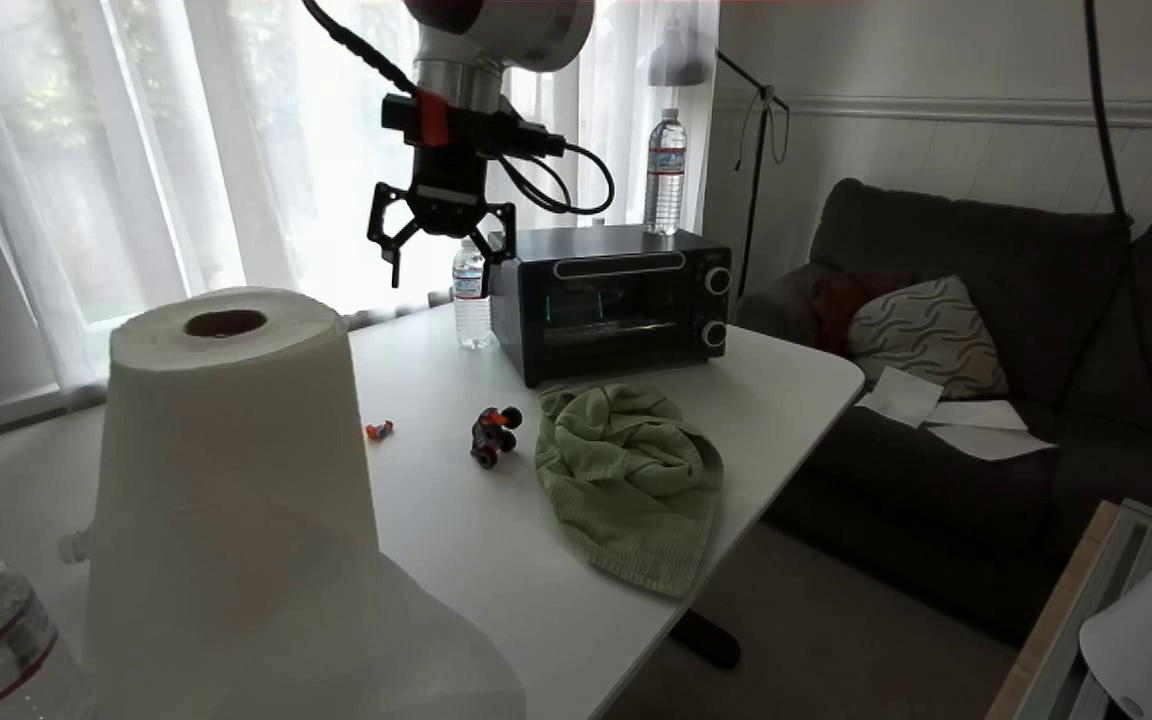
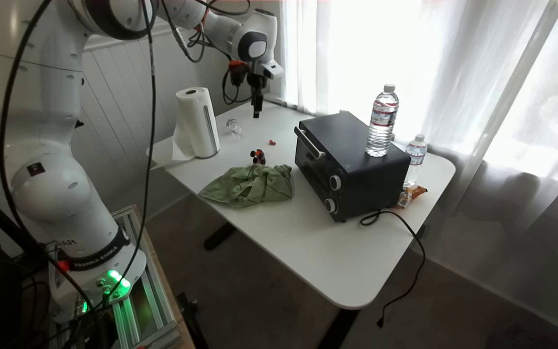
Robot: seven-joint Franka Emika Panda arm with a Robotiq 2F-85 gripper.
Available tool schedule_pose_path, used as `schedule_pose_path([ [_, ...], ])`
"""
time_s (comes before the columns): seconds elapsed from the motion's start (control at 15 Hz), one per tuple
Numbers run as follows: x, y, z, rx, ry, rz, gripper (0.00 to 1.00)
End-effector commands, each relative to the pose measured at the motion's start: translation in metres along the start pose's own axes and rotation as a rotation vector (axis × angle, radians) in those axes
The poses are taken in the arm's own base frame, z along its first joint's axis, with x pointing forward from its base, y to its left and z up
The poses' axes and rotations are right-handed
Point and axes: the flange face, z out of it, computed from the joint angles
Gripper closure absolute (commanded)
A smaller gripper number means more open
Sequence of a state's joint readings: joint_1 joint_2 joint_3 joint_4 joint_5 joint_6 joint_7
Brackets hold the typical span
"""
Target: Lift the orange object from the table and put it on the microwave
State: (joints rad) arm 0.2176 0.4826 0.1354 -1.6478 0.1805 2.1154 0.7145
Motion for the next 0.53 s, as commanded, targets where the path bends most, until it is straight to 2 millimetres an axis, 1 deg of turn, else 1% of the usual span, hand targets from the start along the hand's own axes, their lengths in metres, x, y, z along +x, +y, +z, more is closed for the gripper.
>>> schedule_pose_path([
  [0.0,0.024,-0.024,0.031,0.007,-0.051,0.186,0.0],
  [0.27,0.044,-0.045,0.069,0.022,-0.032,0.394,0.0],
  [0.47,0.057,-0.055,0.094,0.021,-0.063,0.546,0.0],
])
